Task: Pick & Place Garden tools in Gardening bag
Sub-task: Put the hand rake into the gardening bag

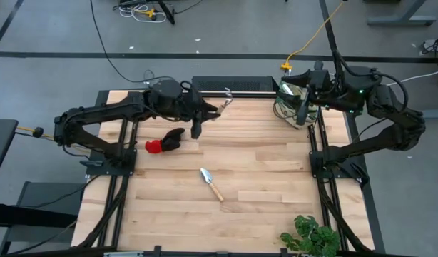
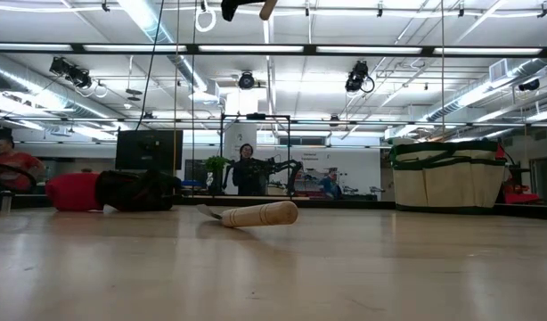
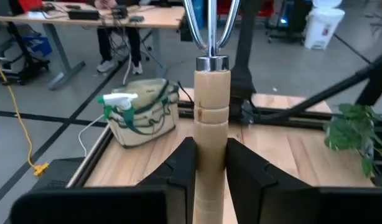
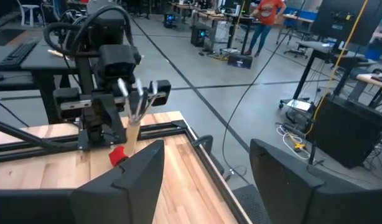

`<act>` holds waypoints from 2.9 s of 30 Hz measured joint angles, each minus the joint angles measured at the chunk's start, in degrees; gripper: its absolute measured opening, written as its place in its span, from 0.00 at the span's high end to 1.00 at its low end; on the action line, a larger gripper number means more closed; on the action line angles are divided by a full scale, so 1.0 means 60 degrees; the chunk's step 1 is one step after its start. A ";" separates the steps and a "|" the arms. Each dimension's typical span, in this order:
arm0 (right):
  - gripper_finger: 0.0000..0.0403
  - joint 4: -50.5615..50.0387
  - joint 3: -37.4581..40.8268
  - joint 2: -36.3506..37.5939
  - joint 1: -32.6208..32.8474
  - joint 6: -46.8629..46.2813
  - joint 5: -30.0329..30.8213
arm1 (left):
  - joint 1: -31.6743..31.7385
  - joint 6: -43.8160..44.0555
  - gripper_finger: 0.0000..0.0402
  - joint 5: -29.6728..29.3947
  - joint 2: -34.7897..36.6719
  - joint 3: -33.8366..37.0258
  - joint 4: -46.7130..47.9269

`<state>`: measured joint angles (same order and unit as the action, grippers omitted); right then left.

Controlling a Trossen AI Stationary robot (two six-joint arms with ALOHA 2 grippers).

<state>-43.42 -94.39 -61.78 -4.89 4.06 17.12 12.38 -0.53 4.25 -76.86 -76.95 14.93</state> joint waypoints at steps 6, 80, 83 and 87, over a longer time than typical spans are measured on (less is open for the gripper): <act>0.41 0.0036 0.0000 0.0114 0.0000 0.0228 0.0000 | 0.0172 0.0267 0.82 -0.0011 0.0004 0.0000 -0.0620; 0.41 0.8473 0.5085 -0.0354 -0.2210 -0.2101 -0.5435 | 0.0153 0.0522 0.82 0.0590 0.0000 0.0004 -0.2836; 0.41 0.8475 0.5085 -0.0353 -0.2211 -0.2083 -0.5435 | 0.0150 0.0538 0.82 0.0594 0.0000 0.0004 -0.2892; 0.41 0.8498 0.5085 -0.0353 -0.2208 -0.2067 -0.5432 | 0.0161 0.0737 0.82 0.0590 0.0000 0.0004 -0.2892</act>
<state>7.57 -63.88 -63.90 -18.13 -8.34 -15.47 13.34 3.89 7.79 -76.86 -76.93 -2.42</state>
